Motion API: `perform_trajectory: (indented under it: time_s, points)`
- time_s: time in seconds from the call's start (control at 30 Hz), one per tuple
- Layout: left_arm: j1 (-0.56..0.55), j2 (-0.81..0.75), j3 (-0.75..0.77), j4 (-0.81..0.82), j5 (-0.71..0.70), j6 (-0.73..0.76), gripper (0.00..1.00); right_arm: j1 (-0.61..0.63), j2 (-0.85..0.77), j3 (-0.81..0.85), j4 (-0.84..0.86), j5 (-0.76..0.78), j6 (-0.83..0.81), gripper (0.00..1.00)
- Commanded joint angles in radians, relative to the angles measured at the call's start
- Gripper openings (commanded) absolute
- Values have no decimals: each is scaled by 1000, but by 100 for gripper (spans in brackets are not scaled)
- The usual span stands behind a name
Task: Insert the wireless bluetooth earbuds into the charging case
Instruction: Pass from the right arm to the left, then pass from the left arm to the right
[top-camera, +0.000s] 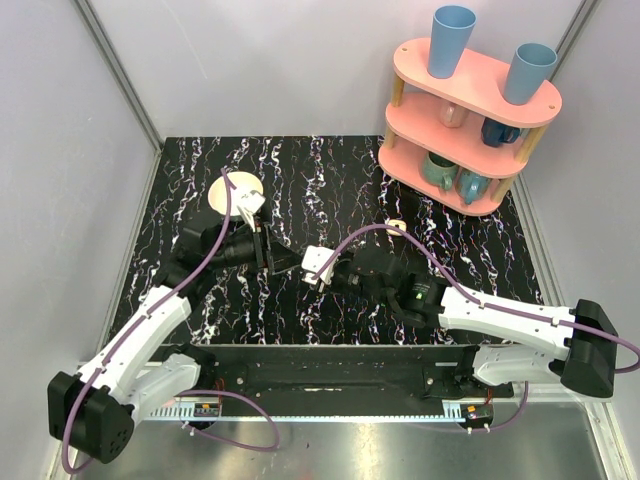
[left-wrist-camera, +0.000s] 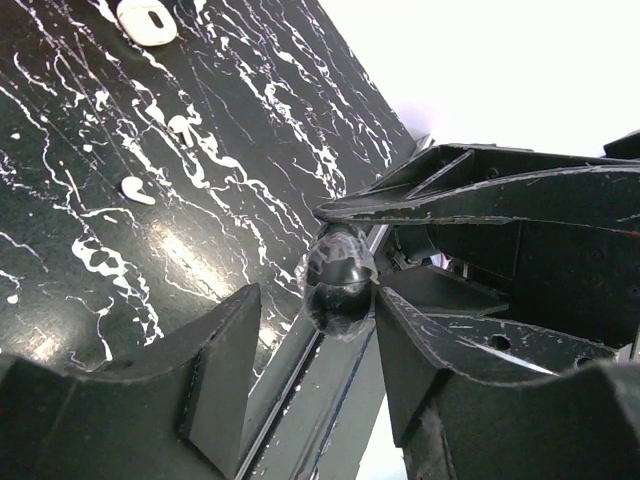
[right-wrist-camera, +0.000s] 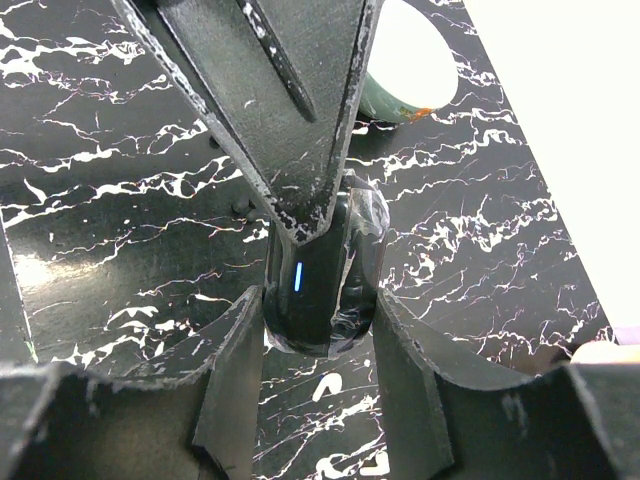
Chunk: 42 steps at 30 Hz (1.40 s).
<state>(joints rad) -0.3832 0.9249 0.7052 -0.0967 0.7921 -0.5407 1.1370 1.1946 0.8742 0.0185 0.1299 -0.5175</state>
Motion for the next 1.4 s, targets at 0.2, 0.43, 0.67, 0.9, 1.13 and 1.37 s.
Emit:
perform_trajectory:
  time_s: [0.2,0.43,0.67,0.9,1.13,1.37]
  points:
    - [-46,-34,-50,179,-36,-87,51,12,2,14,63,-15,22,0]
    - [-51,-35,-53,180,-63,-93,45,13,3,16,69,-18,19,0]
    - [-56,-34,-49,170,-57,-81,35,17,5,12,72,-15,20,0]
    - [-56,-21,-36,127,-24,-27,20,17,3,13,69,-3,-1,0]
    - [-57,-44,-35,48,-53,62,0,17,-6,11,144,79,43,48]
    - [-56,-285,-147,213,-305,82,0,17,-102,6,208,82,243,93]
